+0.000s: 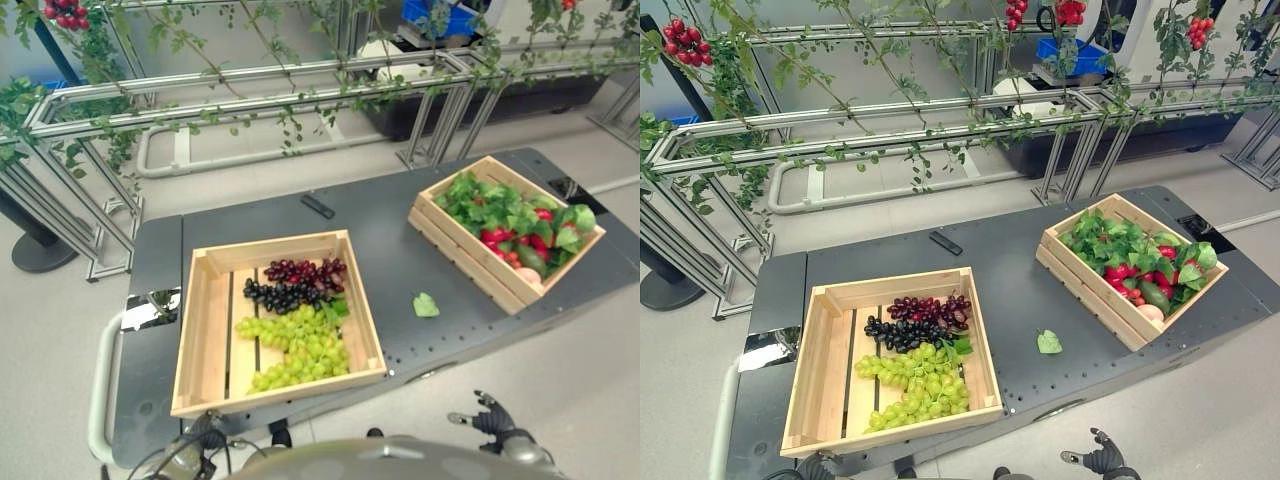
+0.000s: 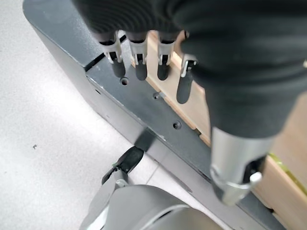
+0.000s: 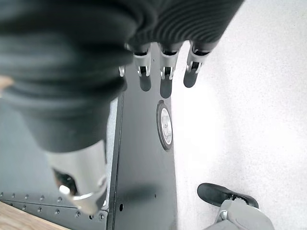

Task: Pick up the fruits from the basket on one side to the basket on the other side

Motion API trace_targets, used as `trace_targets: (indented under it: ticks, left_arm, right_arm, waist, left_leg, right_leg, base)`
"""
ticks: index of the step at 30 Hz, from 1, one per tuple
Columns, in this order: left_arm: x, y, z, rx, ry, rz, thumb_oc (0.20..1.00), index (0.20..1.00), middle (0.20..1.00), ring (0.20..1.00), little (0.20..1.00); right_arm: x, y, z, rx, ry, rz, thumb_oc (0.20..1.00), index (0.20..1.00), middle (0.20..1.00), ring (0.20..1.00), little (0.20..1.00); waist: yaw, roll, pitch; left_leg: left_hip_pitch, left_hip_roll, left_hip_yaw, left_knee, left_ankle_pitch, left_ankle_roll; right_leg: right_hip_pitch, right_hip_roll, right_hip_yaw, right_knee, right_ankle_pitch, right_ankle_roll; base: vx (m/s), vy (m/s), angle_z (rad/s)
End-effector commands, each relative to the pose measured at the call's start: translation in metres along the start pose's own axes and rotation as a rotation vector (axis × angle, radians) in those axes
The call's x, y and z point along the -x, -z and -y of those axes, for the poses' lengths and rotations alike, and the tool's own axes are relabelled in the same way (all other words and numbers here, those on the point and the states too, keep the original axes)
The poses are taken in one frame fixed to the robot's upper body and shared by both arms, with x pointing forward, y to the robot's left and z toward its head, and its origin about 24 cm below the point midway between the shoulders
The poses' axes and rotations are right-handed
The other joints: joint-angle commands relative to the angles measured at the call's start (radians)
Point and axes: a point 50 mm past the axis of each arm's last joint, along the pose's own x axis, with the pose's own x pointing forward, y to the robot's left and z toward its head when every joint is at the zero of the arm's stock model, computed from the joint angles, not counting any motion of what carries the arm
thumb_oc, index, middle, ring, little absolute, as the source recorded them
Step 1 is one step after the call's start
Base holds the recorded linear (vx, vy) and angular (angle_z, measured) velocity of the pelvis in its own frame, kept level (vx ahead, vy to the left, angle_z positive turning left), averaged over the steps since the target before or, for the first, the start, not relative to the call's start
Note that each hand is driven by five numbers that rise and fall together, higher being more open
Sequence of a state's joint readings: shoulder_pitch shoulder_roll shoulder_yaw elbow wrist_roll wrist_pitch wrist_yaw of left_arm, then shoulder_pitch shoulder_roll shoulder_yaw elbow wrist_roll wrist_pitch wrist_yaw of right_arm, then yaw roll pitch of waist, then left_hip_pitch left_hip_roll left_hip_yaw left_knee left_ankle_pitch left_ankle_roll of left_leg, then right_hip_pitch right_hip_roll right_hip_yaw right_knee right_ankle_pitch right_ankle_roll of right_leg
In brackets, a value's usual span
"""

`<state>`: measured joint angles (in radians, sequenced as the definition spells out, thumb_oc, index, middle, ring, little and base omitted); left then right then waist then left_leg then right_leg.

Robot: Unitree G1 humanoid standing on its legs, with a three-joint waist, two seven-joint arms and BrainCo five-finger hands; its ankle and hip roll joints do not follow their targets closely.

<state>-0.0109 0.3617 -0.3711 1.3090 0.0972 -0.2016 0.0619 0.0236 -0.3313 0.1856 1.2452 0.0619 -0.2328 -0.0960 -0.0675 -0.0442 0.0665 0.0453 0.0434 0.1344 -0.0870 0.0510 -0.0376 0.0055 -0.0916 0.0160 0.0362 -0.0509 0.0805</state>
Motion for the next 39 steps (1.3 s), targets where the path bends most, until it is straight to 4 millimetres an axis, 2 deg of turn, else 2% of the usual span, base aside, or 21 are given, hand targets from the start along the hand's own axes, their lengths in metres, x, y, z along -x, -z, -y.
trace_targets:
  ticks: [1, 27, 33, 39]
  left_arm:
    - [-0.009, -0.045, -0.02, 0.015, -0.067, 0.143, 1.0, 1.0, 1.0, 1.0, 1.0]
    - [-0.009, -0.046, -0.022, 0.036, -0.073, 0.152, 1.0, 1.0, 1.0, 1.0, 1.0]
    - [-0.008, -0.053, -0.031, 0.067, -0.1, 0.202, 1.0, 1.0, 1.0, 1.0, 1.0]
    - [0.009, -0.076, -0.057, 0.059, -0.132, 0.424, 1.0, 1.0, 1.0, 1.0, 1.0]
  right_arm:
    - [-0.005, -0.014, 0.002, -0.01, 0.013, 0.025, 1.0, 1.0, 1.0, 1.0, 1.0]
    - [-0.004, -0.011, 0.002, -0.014, 0.013, 0.015, 1.0, 1.0, 1.0, 1.0, 1.0]
    - [-0.004, -0.01, 0.008, -0.029, 0.038, 0.013, 1.0, 1.0, 1.0, 1.0, 1.0]
    - [-0.004, -0.014, 0.029, -0.053, 0.094, 0.048, 1.0, 1.0, 1.0, 1.0, 1.0]
  waist:
    - [-0.024, -0.019, 0.004]
    - [-0.022, -0.019, 0.002]
    - [-0.017, -0.014, 0.01]
    - [-0.007, 0.004, 0.034]
  left_leg:
    - [-0.003, 0.026, -0.005, 0.071, -0.091, -0.017]
    - [-0.001, 0.022, 0.0, 0.067, -0.092, -0.015]
    - [-0.008, 0.02, -0.008, 0.072, -0.091, -0.014]
    - [-0.026, 0.015, -0.014, 0.08, -0.086, -0.013]
  right_leg:
    - [-0.034, -0.069, -0.002, 0.02, 0.065, 0.095]
    - [-0.034, -0.071, -0.004, 0.015, 0.067, 0.095]
    - [-0.032, -0.076, -0.011, 0.015, 0.068, 0.095]
    - [-0.04, -0.084, -0.023, 0.012, 0.076, 0.099]
  base:
    - [0.0, 0.0, 0.0]
    - [0.0, 0.0, 0.0]
    - [0.0, 0.0, 0.0]
    - [-0.01, 0.007, 0.01]
